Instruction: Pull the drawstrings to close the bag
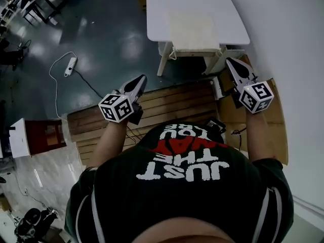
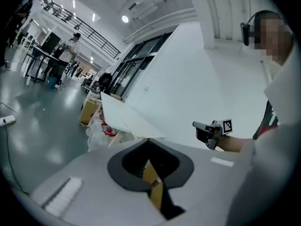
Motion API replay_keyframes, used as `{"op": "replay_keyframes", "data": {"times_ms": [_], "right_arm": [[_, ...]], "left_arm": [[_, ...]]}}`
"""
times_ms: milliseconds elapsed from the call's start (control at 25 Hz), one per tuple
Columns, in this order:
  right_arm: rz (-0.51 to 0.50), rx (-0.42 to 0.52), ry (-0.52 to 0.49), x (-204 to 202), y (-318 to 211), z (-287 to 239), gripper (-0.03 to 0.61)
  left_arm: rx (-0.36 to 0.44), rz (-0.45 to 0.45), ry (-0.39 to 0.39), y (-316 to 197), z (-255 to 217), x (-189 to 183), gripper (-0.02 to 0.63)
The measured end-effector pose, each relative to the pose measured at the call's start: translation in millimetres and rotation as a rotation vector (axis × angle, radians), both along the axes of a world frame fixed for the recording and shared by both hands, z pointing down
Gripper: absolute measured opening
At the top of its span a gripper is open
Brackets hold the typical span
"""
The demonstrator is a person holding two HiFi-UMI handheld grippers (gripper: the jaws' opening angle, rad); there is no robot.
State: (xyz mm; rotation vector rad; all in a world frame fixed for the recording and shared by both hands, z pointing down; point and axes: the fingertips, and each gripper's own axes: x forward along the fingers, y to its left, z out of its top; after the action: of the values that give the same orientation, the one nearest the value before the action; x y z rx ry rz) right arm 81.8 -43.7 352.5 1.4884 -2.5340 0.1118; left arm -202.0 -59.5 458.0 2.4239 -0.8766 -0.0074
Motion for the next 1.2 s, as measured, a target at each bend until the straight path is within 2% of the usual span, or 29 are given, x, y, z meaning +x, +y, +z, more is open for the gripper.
{"op": "replay_keyframes", "data": {"times_ms": [160, 360, 560, 760, 840, 1000, 1080, 1200], "right_arm": [[0.038, -0.004, 0.042, 5, -23, -3, 0.009], [0.059, -0.013, 0.078, 25, -56, 6, 0.009], [0.022, -0.025, 0.095, 46, -90, 26, 0.009], [-0.085, -0.045, 0.102, 88, -166, 69, 0.009], [-0.121, -0.073, 0.092, 98, -187, 91, 0.011], [-0.124, -0.06, 0.083, 113, -212, 113, 0.011], [-0.097, -0.077, 0.052, 118, -202, 131, 0.011], [-0.066, -0.101, 0.035, 129, -179, 156, 0.011]], "left_arm": [[-0.011, 0.016, -0.007, -20, 2, 1, 0.002], [0.009, 0.029, -0.065, -46, 11, 16, 0.0], [0.092, 0.019, -0.209, -70, 25, 48, 0.0], [0.124, -0.017, -0.363, -129, 63, 114, 0.007], [0.128, -0.016, -0.42, -141, 80, 136, 0.055], [0.209, 0.026, -0.56, -162, 107, 167, 0.237], [0.23, 0.051, -0.622, -159, 124, 175, 0.263], [0.231, 0.055, -0.688, -153, 149, 188, 0.267]]}}
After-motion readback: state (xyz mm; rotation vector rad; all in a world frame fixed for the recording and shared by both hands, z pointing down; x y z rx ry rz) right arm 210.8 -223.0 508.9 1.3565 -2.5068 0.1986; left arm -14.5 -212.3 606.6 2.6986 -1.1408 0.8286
